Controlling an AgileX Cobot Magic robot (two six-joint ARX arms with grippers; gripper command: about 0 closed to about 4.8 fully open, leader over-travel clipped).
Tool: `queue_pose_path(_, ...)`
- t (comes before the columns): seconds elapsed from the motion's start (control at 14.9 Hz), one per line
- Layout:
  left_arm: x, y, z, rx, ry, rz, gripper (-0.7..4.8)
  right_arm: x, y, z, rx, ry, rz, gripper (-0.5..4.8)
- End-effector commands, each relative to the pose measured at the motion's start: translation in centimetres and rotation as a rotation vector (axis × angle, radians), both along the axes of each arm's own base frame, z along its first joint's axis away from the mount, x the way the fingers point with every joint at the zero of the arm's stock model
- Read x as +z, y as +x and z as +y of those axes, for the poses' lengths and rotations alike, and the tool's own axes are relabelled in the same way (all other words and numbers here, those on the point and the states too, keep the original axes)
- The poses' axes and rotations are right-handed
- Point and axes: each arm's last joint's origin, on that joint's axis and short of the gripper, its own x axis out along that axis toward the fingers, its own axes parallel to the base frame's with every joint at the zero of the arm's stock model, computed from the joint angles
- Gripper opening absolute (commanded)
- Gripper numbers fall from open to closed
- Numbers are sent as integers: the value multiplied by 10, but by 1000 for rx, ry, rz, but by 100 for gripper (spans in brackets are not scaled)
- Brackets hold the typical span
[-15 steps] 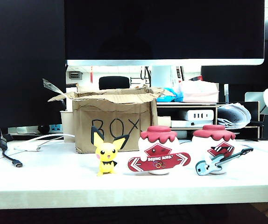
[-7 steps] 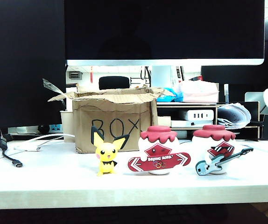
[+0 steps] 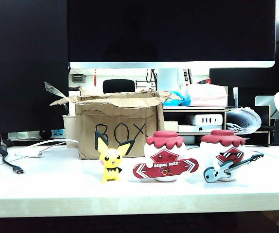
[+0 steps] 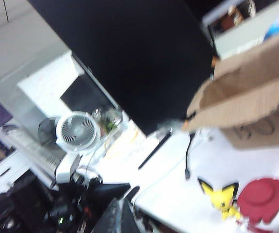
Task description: Put the doll that is least similar in size compared to the others into the paper box.
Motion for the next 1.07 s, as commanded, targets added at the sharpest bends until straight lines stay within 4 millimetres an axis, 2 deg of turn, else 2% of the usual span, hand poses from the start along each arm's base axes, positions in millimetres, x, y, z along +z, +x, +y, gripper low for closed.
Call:
queue_pose_path(0.07,1,0,0,-1,-7,-11,-5,9,4,1,-26,0,11,-2)
queue_pose_path(0.33,1,0,0,-1,-7,-12,-5,37,19,6,-14,5,-28,-2)
queue_pose_path(0.54,1,0,0,-1,-7,-11,-5,61,41,27,93,-112,-55,-2)
queue_pose_path(0.6,1,0,0,-1,-7,-11,-5,67,54,47,178,-186,-38,-2)
queue_pose_path(0.74,1,0,0,-1,-7,-11,-5,66,71,84,301,-339,17,-2)
queue_pose_path(0.94,1,0,0,0,-7,-11,-5,55,90,144,430,-513,39,-2)
queue_pose_path(1.07,2,0,0,1,-7,-12,-5,46,110,193,441,-755,107,9)
